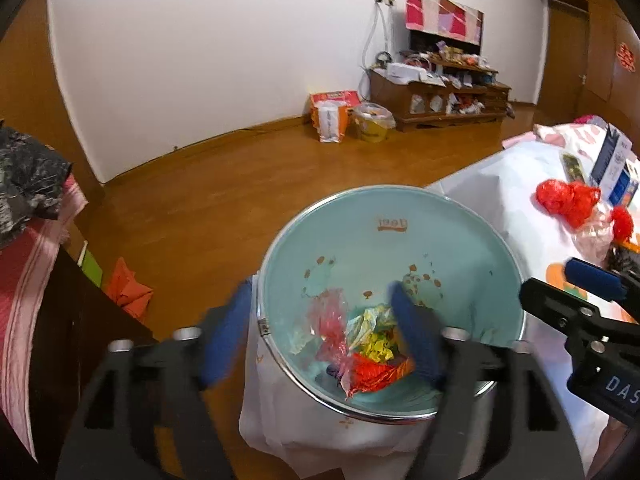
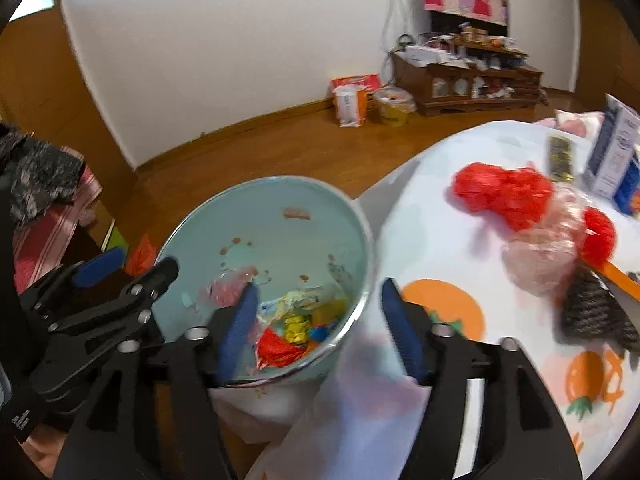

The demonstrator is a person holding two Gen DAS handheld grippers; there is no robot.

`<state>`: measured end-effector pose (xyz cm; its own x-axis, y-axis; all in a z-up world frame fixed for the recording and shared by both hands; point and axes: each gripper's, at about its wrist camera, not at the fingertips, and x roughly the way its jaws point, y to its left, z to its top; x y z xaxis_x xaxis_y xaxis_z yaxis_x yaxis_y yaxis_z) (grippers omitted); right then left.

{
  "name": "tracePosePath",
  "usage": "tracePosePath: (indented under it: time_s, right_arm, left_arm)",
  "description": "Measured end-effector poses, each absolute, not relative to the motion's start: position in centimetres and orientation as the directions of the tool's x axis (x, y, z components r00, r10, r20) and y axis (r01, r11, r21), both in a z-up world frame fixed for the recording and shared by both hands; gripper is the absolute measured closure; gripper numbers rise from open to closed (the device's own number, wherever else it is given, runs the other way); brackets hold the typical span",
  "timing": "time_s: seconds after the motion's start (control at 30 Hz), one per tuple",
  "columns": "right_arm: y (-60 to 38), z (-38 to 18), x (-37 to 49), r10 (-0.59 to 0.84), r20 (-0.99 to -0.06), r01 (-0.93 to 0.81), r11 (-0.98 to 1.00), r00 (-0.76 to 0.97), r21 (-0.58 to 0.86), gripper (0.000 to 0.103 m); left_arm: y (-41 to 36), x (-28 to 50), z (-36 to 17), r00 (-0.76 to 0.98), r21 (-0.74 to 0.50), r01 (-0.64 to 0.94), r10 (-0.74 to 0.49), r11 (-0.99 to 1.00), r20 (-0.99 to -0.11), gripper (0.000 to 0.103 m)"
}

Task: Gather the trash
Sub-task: 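Return both open tools to the trash on the table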

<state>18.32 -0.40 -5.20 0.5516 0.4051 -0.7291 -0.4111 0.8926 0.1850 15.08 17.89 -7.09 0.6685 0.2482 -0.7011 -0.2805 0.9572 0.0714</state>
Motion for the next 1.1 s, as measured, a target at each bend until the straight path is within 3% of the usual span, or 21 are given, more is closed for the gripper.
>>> tracePosePath:
  time_s: [0.1, 0.27, 0.83, 1.1]
  right_arm:
    - [-1.6, -4.3, 17.9, 0.402, -0.72, -0.389, 0.9, 0.565, 0.197, 0.026]
    - [-4.5, -2.8, 16.4, 0.363, -0.696, -0.344, 0.923, 0.62, 0.174, 0.024]
    - [-21.2, -4.5, 10.3, 0.158, -0.696, -0.045, 0.983, 0.701, 0.178, 0.025]
    - [-27.6, -4.7, 10.3, 0.061, -0.685, 0.101, 0.976, 0.726, 0.194, 0.042]
  left_arm:
    - [17.5, 14.3, -6.1, 0.682, 0.064, -0.283, 0.248, 0.957, -0.688, 0.014]
    - [16.2, 12.9, -4.4, 0.706, 0.068, -0.278, 0.252, 0.958, -0.662, 0.006]
    - [5.3, 11.3, -4.4, 0.716, 0.067, -0.051, 0.083, 0.996, -0.693, 0.006]
    - [3.3, 11.9, -5.6, 0.699, 0.083, -0.007, 0.064, 0.997, -0.712, 0.006]
